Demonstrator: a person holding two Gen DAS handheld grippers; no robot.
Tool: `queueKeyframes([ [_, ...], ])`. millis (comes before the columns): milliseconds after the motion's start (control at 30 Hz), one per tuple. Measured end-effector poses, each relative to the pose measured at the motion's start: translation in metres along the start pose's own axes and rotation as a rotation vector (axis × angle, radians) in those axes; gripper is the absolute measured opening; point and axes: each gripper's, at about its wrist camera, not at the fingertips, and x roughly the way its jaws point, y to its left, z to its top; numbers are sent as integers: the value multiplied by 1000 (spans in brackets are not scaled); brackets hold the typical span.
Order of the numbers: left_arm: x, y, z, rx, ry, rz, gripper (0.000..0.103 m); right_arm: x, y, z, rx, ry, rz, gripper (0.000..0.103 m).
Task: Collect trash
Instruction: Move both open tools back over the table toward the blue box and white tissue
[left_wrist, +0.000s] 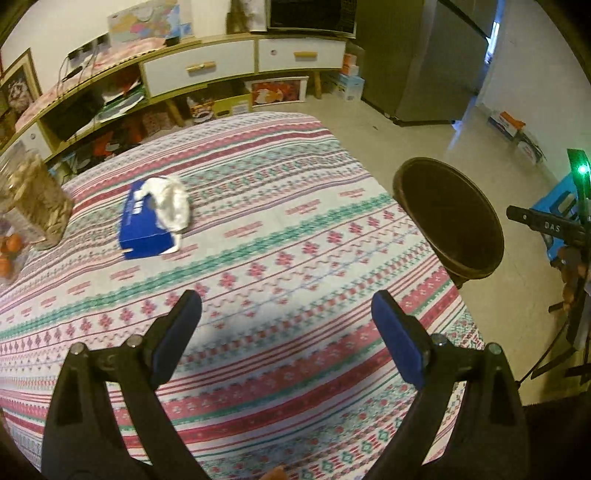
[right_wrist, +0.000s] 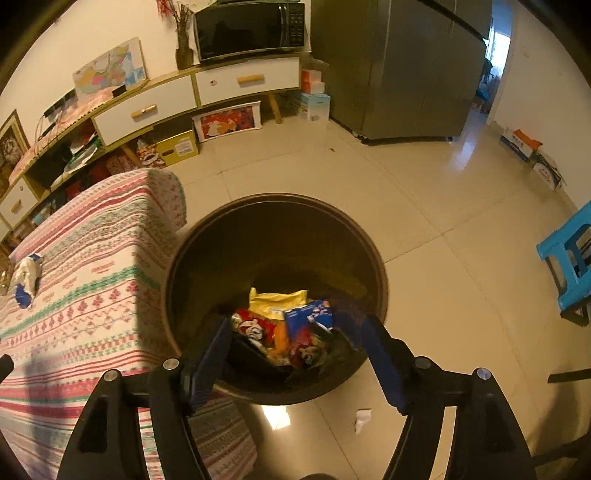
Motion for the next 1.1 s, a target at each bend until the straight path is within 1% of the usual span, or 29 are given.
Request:
queueKeyframes([
  [133,-6,18,-3,-41,-1,4,93,-7,21,3,-31,-8,16,76],
  [267,-10,34,-4,-76,-1,11,93,-16,47,2,-87,-21,36,77],
  [467,-14,63,-6,-122,0,45,93,-24,90,-1,-165,-31,72,79],
  [533,-15,75,-7,-145,-1,57,93,-25,102,-3,-185,-33,81,81],
  [667,-19,102,-10,-213,-1,65,93,-25,126,-4,-212,-32,106,82],
  [867,-19,130,-16,-269,15,83,93,-21,166,-2,-247,-26,129,82],
  [967,-20,143,-20,-280,22,109,93,-19,186,1,-252,-25,156,82],
  [1100,-22,158,-24,-261,20,179,93,-16,218,6,-256,-33,199,82],
])
